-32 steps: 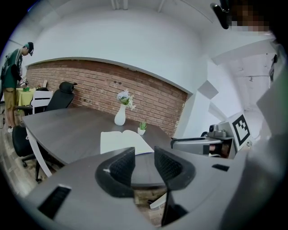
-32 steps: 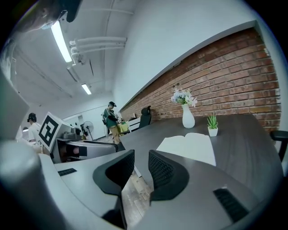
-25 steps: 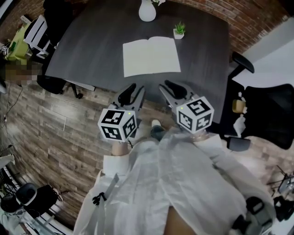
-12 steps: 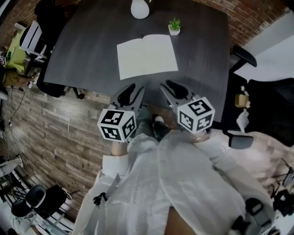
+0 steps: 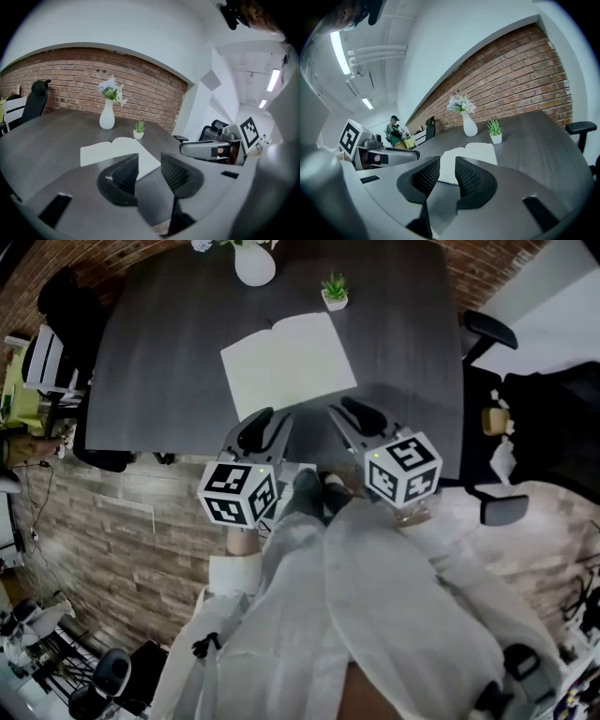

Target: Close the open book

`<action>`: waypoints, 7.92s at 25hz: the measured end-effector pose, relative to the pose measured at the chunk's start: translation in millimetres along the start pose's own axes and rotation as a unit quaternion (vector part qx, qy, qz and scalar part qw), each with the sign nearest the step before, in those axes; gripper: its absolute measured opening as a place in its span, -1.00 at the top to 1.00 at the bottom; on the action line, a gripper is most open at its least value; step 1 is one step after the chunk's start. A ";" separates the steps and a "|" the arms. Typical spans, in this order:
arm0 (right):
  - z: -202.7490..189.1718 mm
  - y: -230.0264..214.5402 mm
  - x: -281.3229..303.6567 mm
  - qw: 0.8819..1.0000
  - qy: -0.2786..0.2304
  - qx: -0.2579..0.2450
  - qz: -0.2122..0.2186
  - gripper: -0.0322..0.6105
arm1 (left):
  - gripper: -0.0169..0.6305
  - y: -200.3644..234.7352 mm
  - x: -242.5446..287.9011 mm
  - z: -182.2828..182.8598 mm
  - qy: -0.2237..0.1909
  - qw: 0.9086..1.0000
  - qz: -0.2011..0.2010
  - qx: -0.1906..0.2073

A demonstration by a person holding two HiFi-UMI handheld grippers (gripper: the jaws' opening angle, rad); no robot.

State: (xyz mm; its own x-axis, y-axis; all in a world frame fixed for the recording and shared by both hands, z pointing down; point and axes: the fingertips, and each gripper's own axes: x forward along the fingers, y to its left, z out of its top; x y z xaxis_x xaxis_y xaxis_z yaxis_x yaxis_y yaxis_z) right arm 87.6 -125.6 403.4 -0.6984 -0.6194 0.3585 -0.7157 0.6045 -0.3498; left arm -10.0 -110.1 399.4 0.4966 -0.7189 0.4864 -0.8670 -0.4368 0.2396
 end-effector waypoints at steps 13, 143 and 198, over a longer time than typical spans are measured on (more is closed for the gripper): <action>8.6 -22.9 29.1 0.995 -0.018 0.039 -0.086 0.61 | 0.51 37.4 47.5 15.0 0.049 0.994 -0.069 0.075; -19.9 -79.2 73.1 0.959 0.034 0.278 -0.044 0.79 | 0.75 31.9 121.6 -72.4 0.135 0.934 -0.059 0.327; -33.6 96.2 173.1 0.971 0.159 0.101 0.146 0.80 | 0.88 162.1 -19.6 -64.2 0.039 0.996 0.084 0.013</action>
State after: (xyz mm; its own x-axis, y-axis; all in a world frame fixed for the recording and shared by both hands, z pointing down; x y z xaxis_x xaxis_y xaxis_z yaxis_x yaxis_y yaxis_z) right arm -102.1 -157.9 460.8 -0.8592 -0.2320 0.4561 -0.4953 0.6009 -0.6274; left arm -162.8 -132.1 482.6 0.3401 -0.7393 0.5812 -0.9355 -0.3293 0.1285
